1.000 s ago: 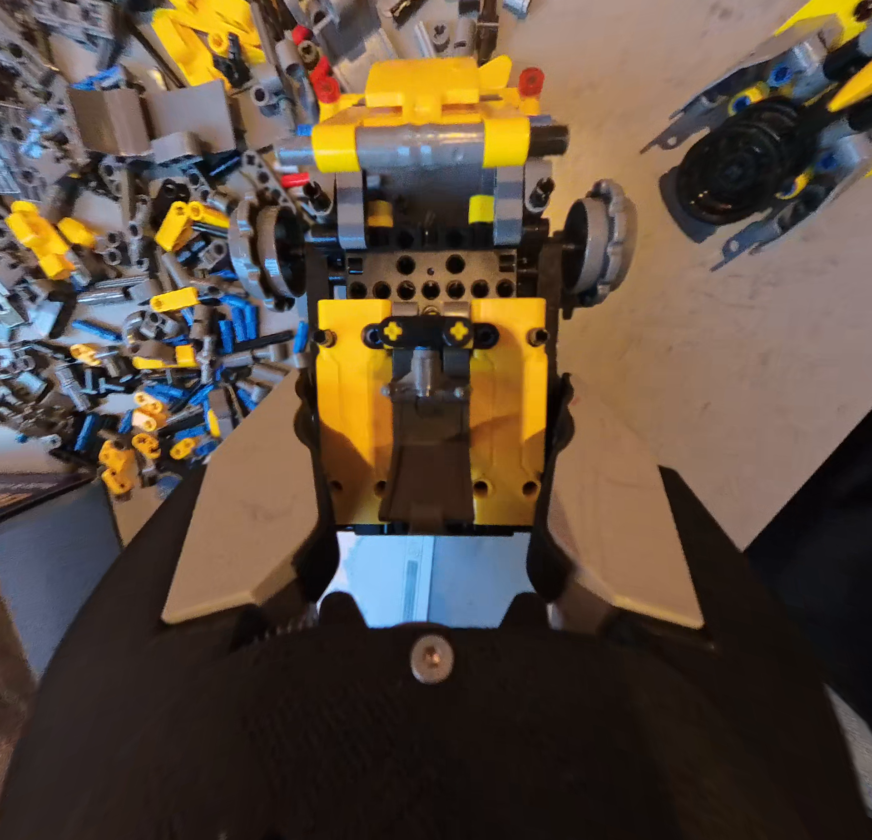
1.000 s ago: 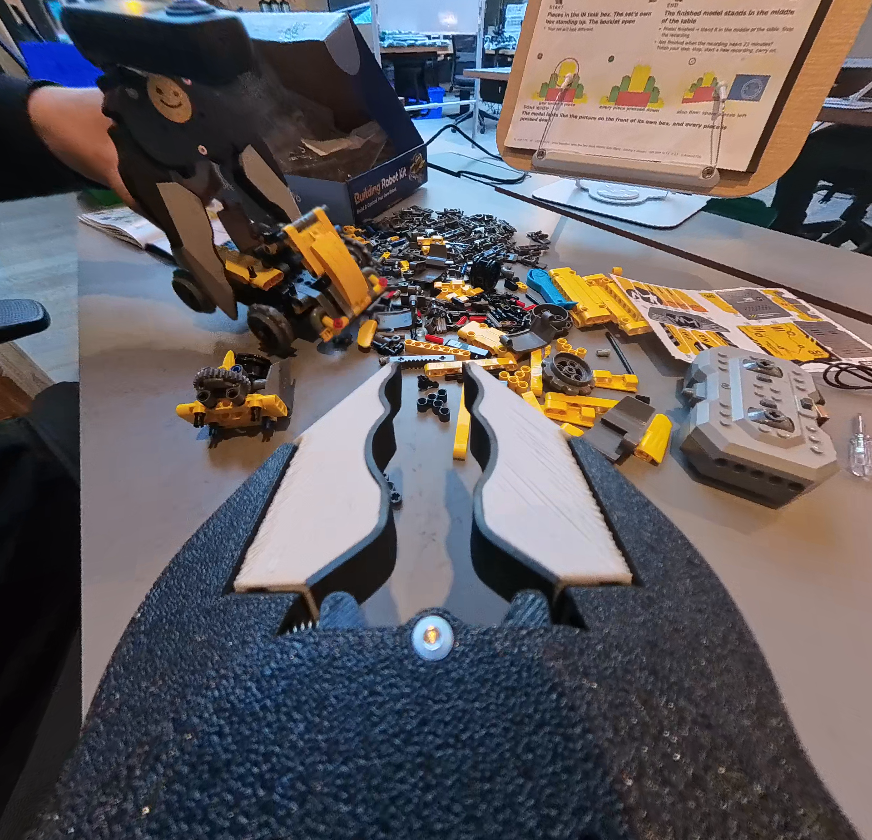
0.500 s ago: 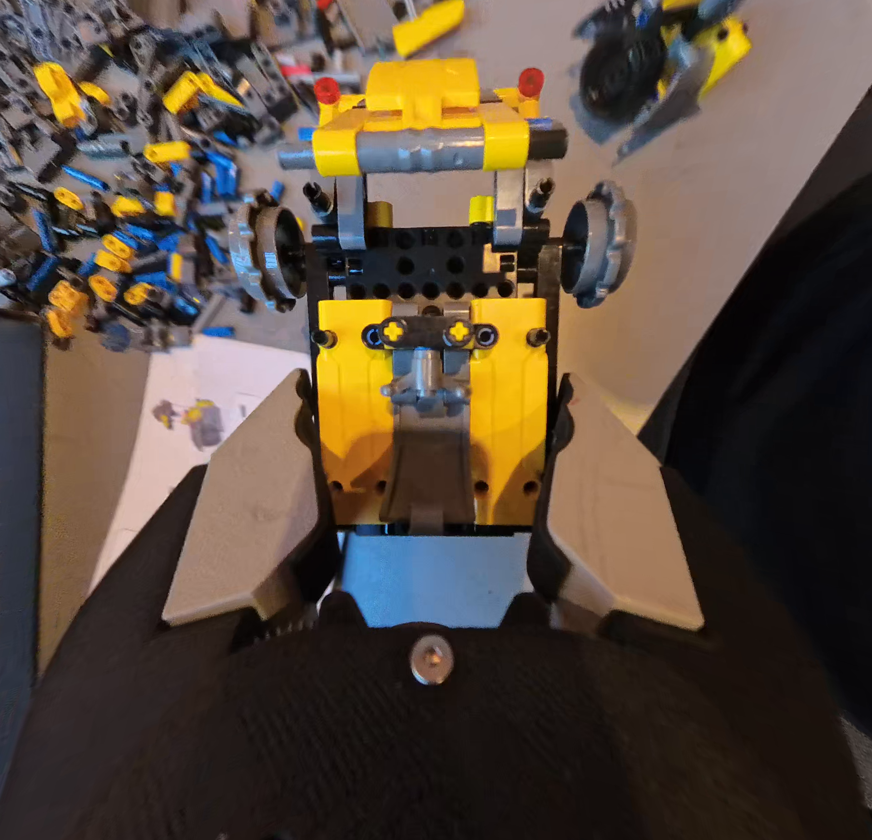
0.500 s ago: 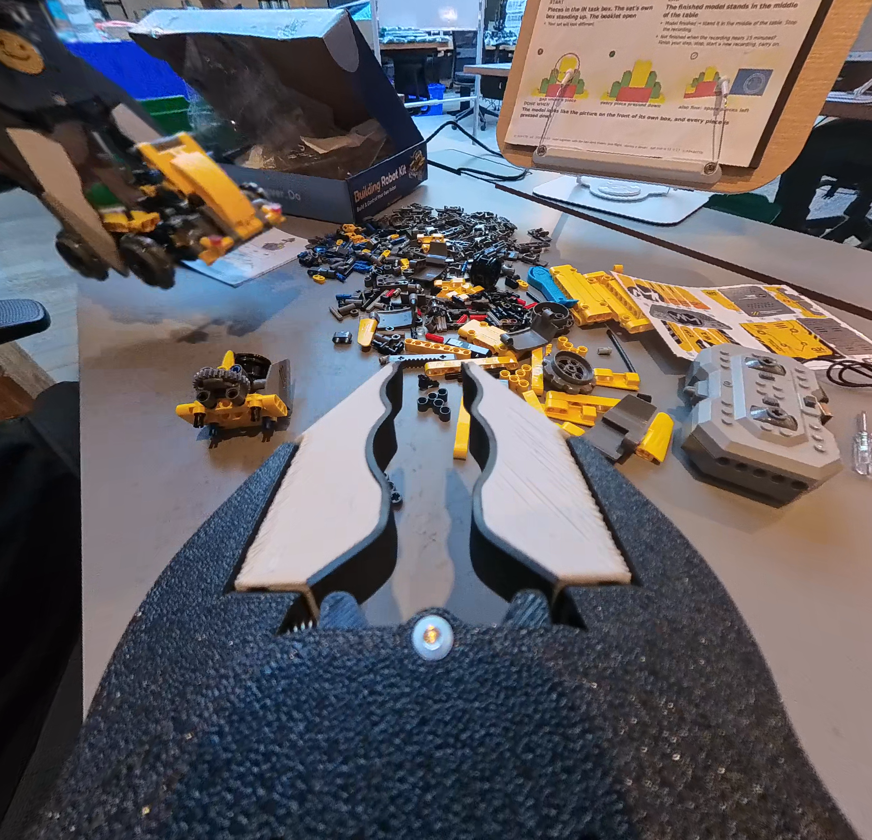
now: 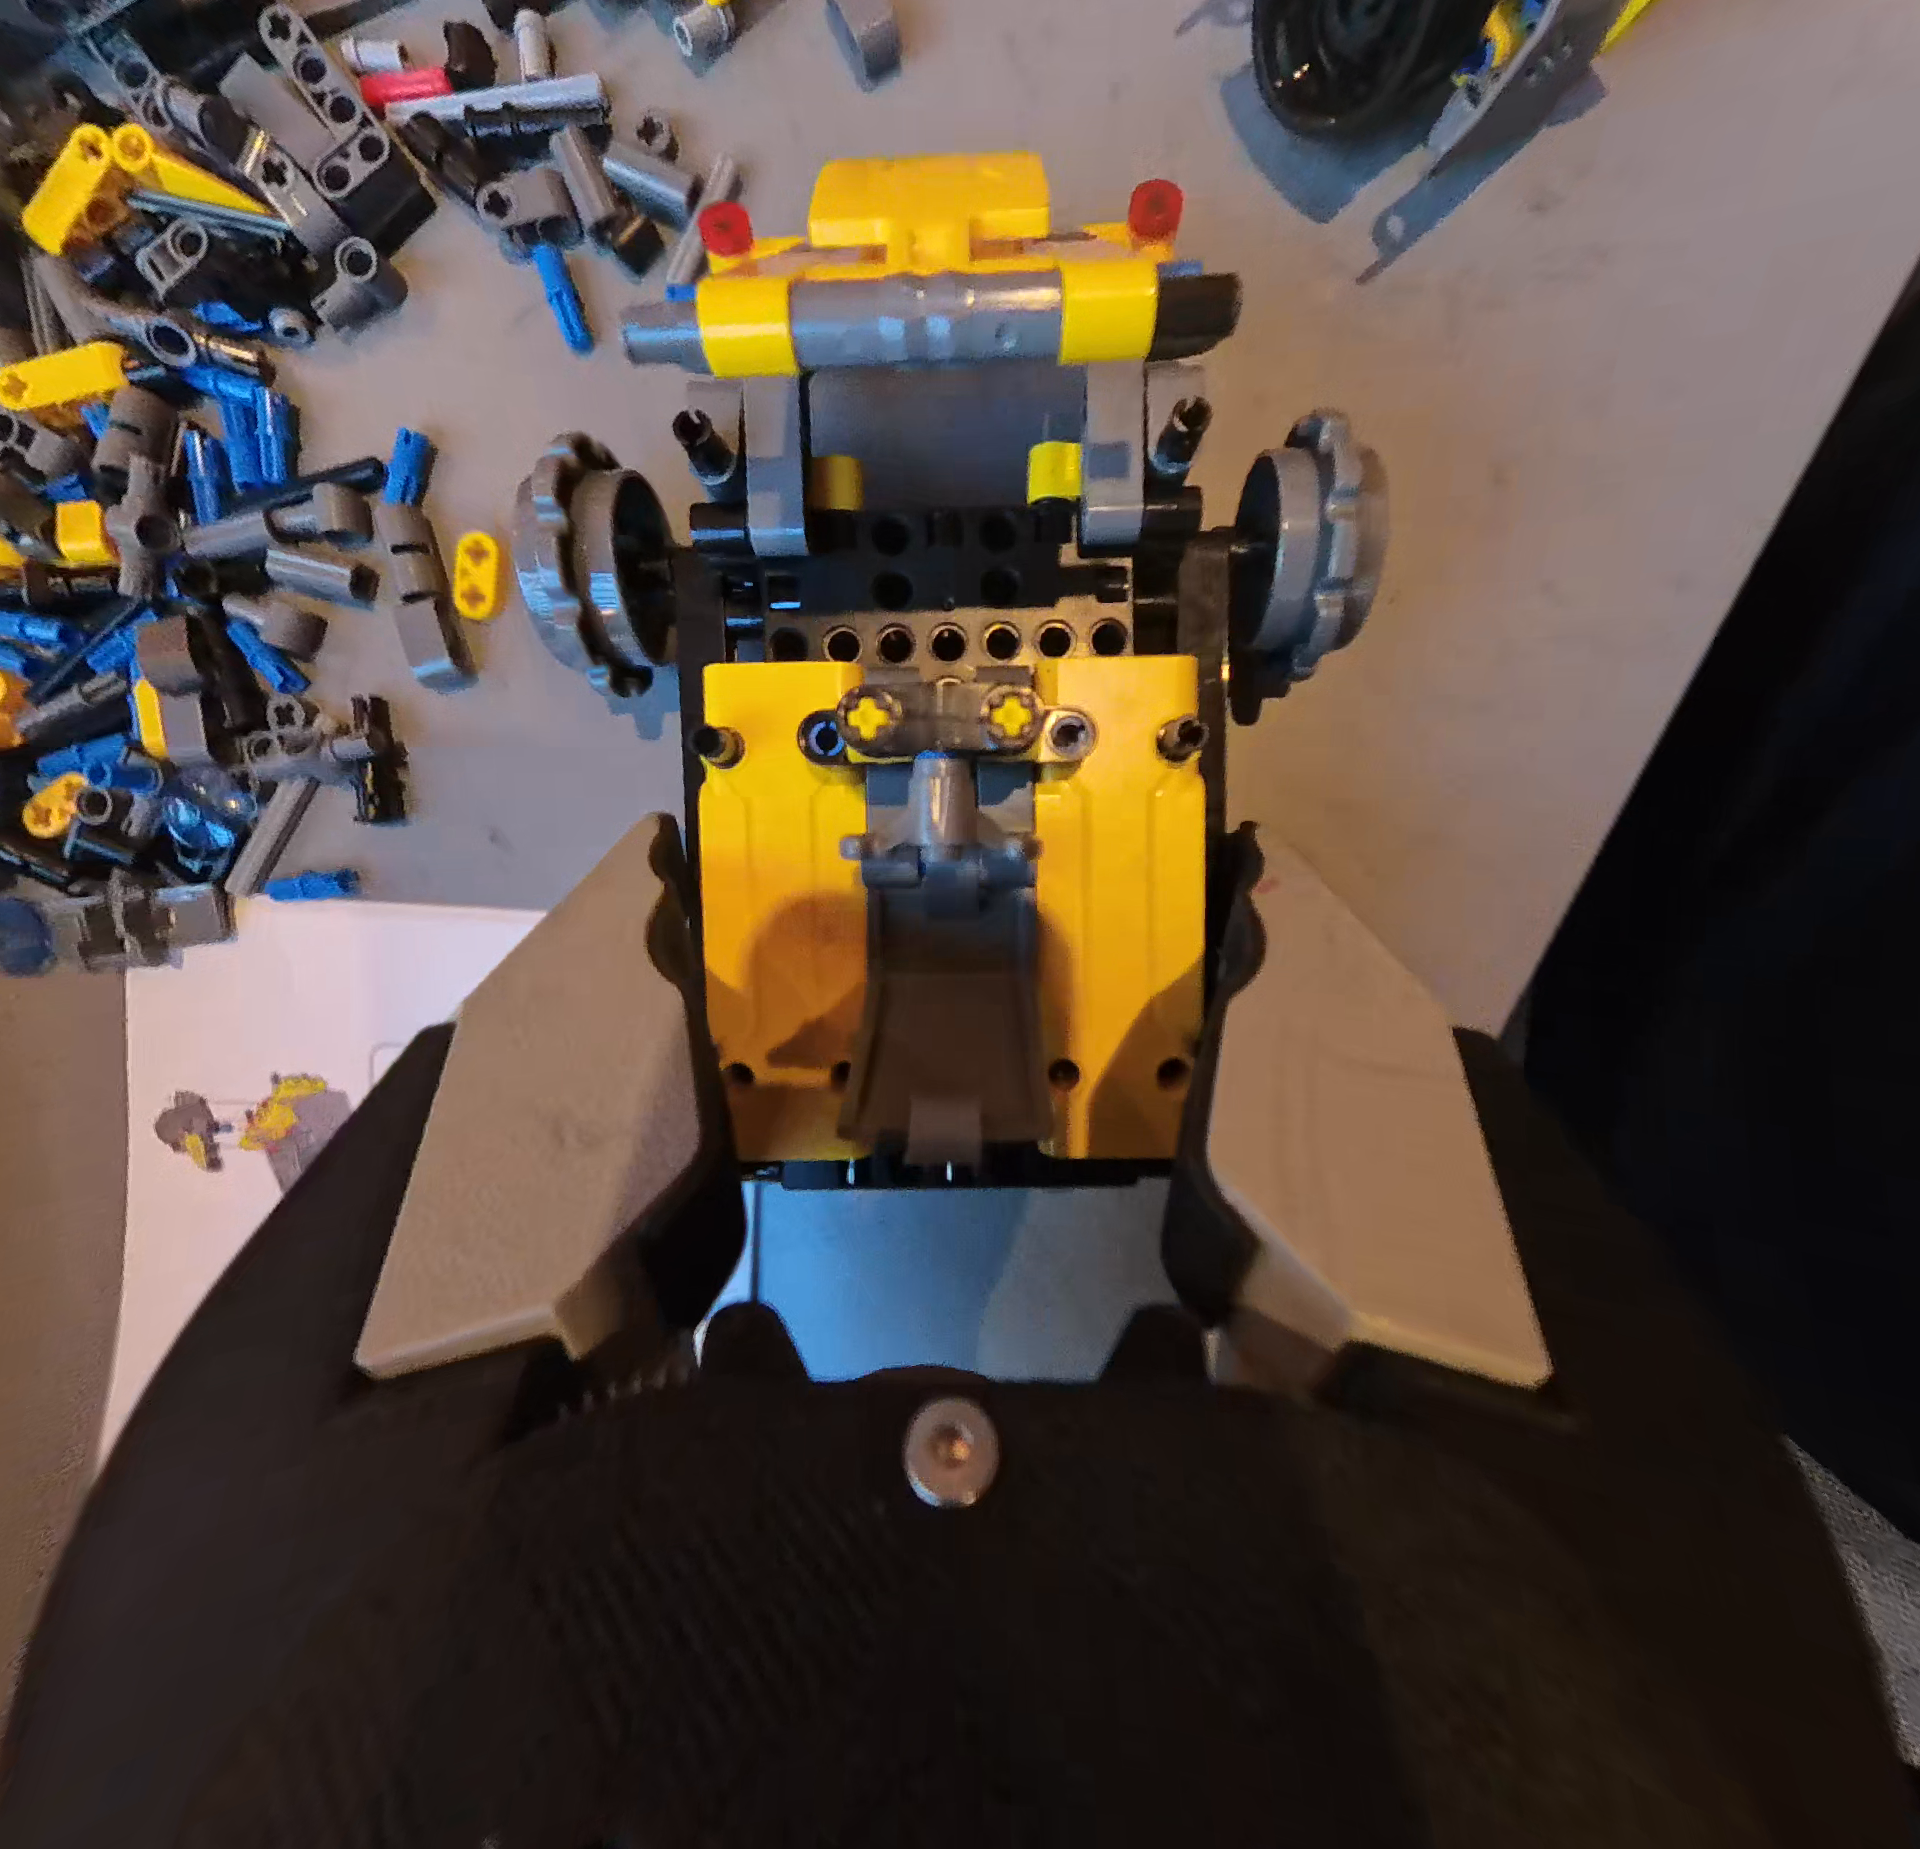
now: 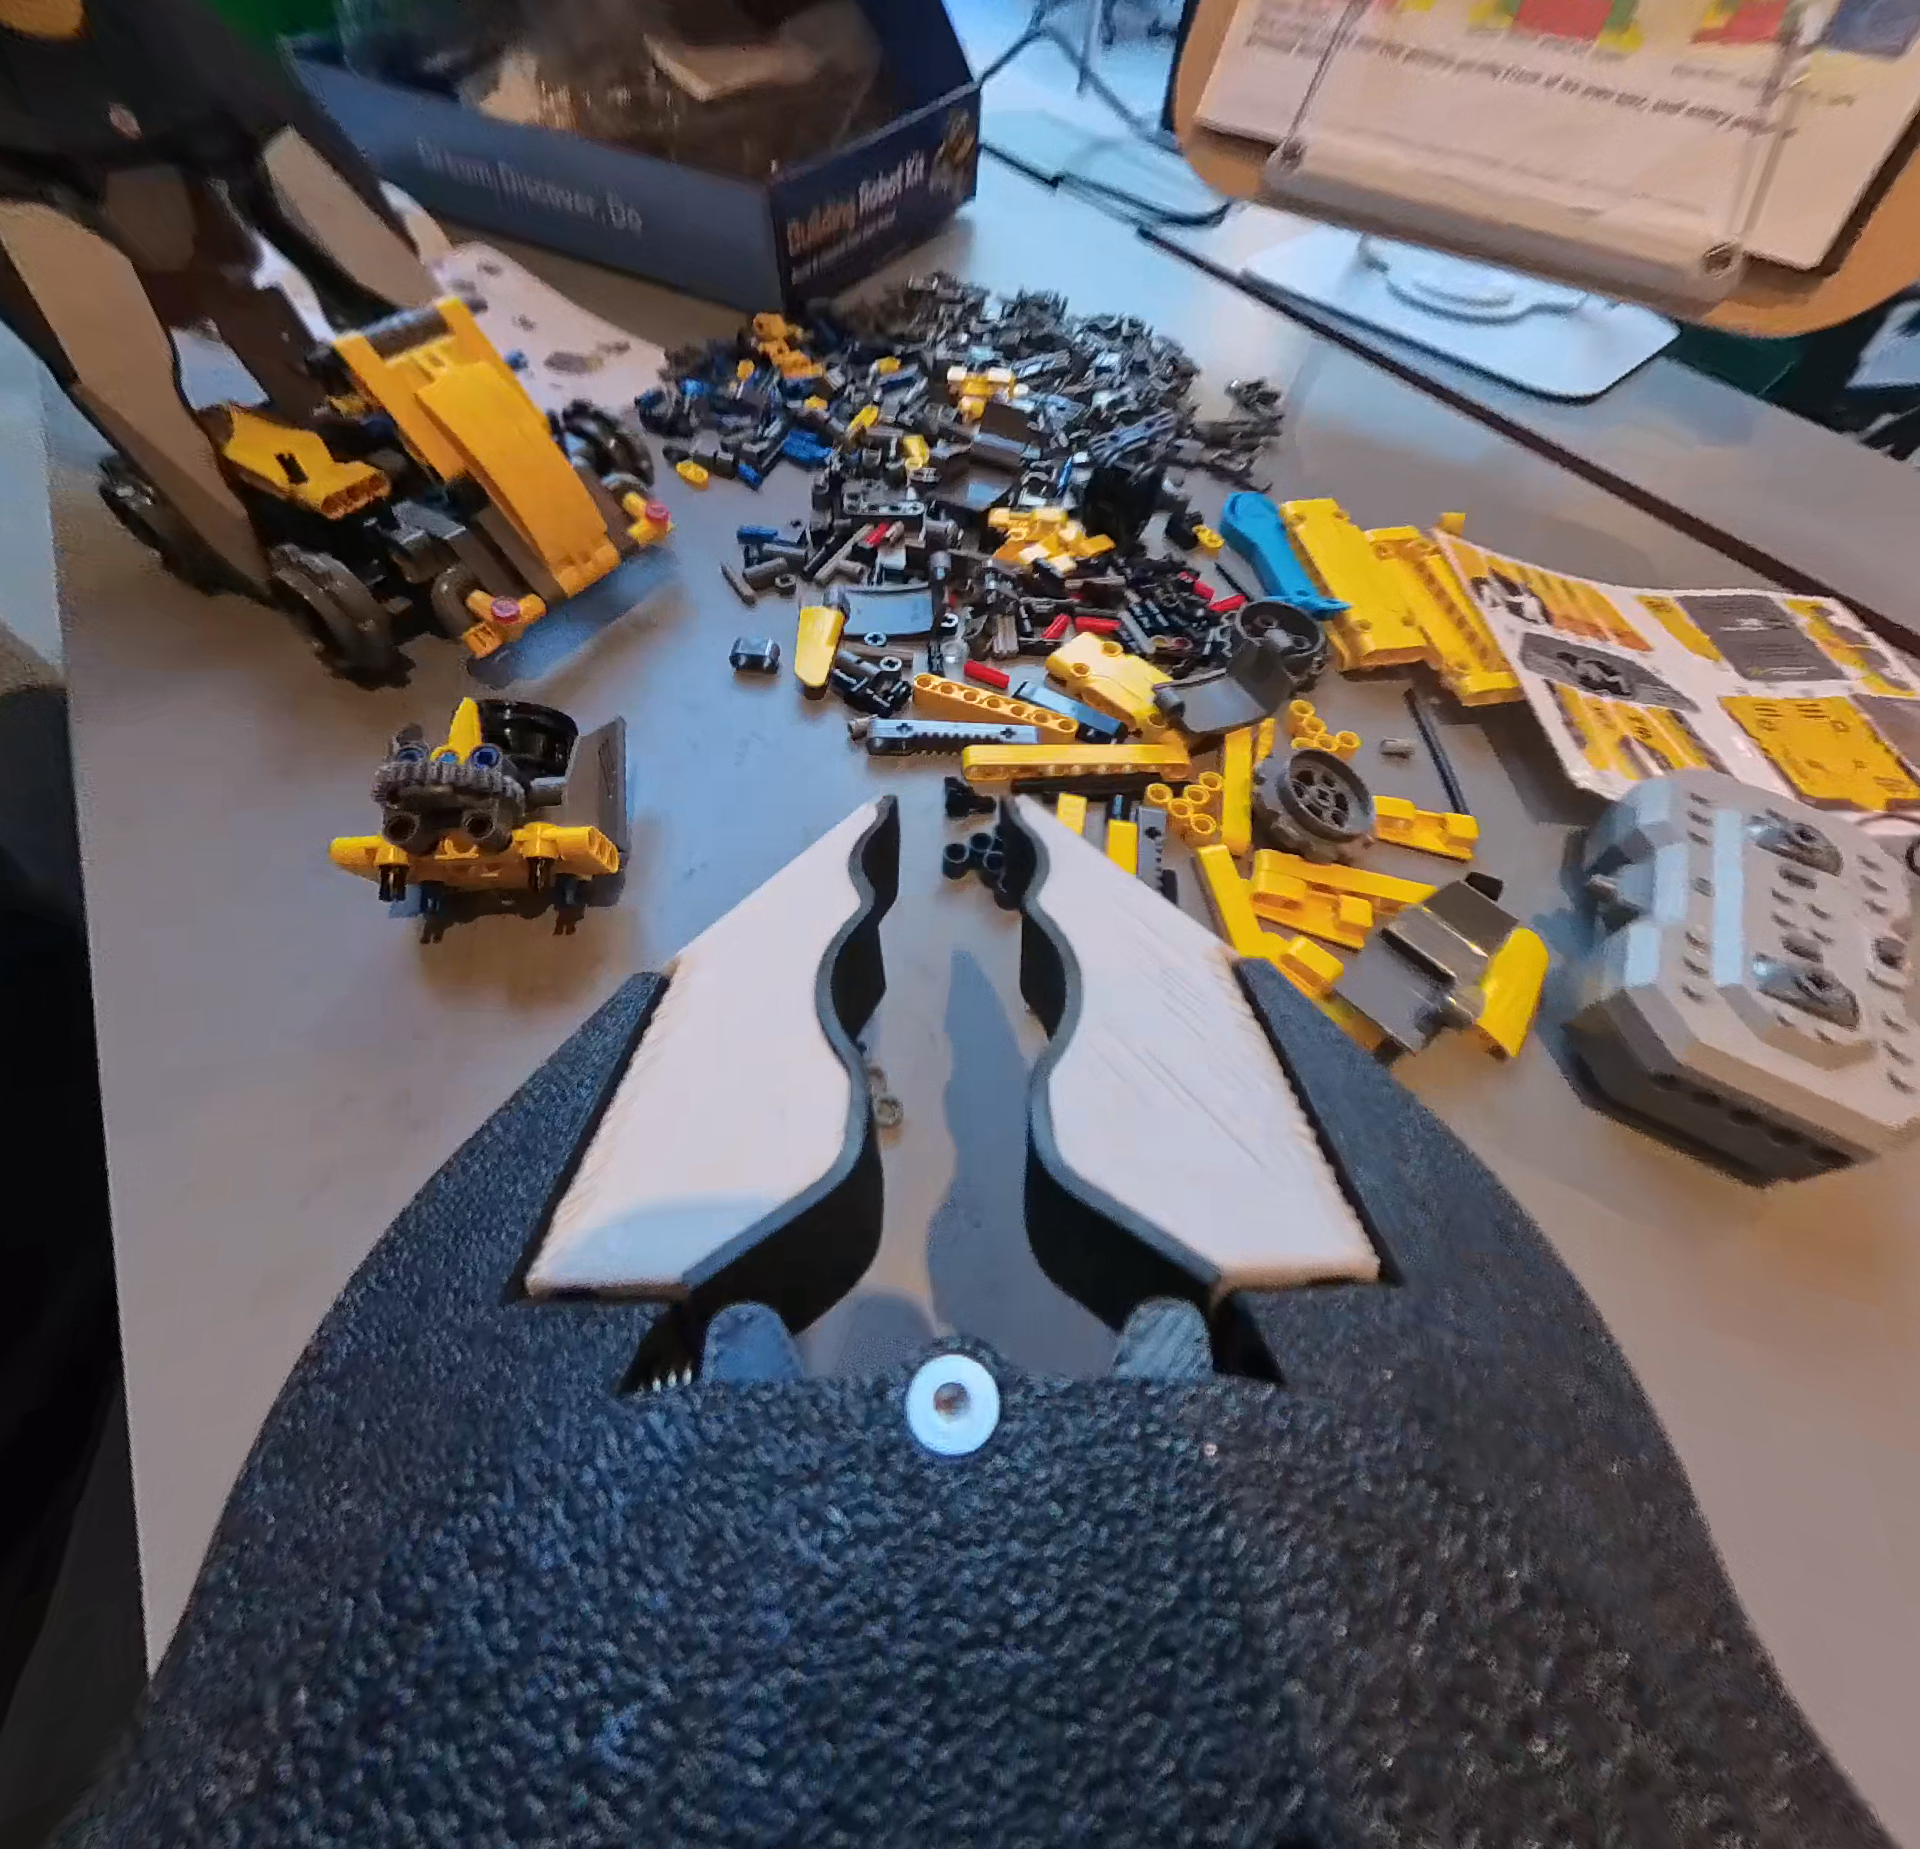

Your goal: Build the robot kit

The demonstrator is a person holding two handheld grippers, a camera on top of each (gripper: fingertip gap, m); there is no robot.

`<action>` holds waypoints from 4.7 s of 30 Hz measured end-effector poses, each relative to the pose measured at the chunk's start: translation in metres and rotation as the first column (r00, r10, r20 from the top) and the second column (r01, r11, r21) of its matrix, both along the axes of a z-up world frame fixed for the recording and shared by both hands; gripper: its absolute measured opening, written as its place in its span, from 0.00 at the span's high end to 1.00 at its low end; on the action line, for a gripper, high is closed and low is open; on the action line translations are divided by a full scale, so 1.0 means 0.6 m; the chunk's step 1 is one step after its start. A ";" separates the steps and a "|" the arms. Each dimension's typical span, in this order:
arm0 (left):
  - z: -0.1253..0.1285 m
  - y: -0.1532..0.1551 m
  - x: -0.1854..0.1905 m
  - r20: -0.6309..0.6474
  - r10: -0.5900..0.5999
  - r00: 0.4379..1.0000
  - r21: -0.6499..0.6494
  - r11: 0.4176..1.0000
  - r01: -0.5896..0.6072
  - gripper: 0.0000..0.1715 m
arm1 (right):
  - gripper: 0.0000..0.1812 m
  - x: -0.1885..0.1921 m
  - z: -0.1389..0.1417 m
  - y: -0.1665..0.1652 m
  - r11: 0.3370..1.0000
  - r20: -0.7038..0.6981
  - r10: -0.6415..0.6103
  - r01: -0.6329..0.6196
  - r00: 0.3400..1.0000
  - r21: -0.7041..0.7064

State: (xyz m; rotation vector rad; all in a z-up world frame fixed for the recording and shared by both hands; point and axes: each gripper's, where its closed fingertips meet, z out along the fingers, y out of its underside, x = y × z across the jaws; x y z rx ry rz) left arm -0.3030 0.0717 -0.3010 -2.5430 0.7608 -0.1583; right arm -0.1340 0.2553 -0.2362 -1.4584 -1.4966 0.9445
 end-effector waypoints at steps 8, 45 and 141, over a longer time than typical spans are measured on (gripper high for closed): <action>0.028 0.027 0.008 0.094 0.031 0.995 0.124 0.991 -0.043 0.38 | 0.87 -0.114 -0.023 -0.012 0.984 0.219 0.163 -0.144 0.962 -0.102; 0.082 -0.043 -0.023 0.368 0.152 0.917 0.335 0.898 -0.284 0.46 | 0.98 -0.139 -0.038 -0.029 0.984 0.459 0.178 -0.169 0.871 -0.061; 0.048 -0.071 -0.015 0.386 0.214 0.897 0.250 0.912 -0.325 0.48 | 0.92 0.099 -0.107 -0.023 0.811 0.794 0.078 -0.501 0.603 0.301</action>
